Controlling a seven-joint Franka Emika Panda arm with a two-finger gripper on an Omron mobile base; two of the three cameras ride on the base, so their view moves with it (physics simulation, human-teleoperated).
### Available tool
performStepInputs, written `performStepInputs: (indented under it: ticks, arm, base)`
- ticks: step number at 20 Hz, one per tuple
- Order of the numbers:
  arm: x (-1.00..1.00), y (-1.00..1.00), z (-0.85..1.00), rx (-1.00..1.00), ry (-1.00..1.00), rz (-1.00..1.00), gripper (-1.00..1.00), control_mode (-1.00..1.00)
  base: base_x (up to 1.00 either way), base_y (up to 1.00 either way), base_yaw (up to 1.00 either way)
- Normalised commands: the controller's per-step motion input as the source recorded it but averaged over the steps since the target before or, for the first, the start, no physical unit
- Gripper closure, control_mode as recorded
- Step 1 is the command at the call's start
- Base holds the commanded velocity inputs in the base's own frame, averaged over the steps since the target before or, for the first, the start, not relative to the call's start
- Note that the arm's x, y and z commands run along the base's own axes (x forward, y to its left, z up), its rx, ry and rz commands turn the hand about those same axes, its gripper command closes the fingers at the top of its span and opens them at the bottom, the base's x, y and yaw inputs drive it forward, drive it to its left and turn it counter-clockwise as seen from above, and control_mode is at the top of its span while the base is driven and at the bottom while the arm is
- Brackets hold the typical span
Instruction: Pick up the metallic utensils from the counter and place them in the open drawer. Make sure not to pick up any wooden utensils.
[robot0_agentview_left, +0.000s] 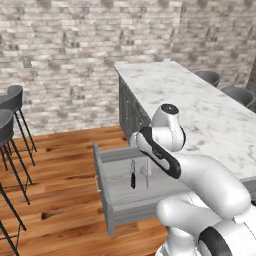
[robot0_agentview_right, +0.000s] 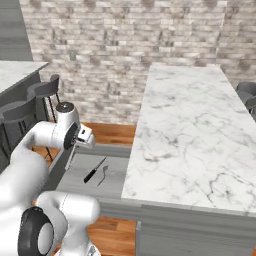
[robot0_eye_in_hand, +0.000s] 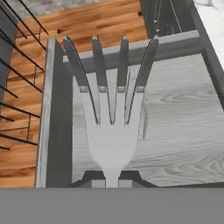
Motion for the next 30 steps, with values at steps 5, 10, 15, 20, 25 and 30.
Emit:
performStepInputs:
  ticks: [5,10,15,20,25,30]
  arm:
    - [0.50,0.02,-0.88,0.00,0.14,-0.13,1.00,-1.00]
    - [0.44,0.00,-0.83,0.00,0.12,-0.08,1.00,-1.00]
    - [0.44,0.00,-0.71,-0.04,0.14,-0.08,1.00,-1.00]
    - [0.56,-0.07,-0.41,-0.11,0.09,-0.05,1.00,-1.00]
    - [0.46,-0.24,-0.28,-0.07,0.09,0.00,1.00,-1.00]
    - [0.32,-0.31,-0.53,-0.01,0.21,0.00,1.00,-1.00]
  base:
    - [0.00,0.00,0.00]
    - [0.00,0.00,0.00]
    - [0.00,0.00,0.00]
    - [0.00,0.00,0.00]
    - [0.00,0.00,0.00]
    - [0.00,0.00,0.00]
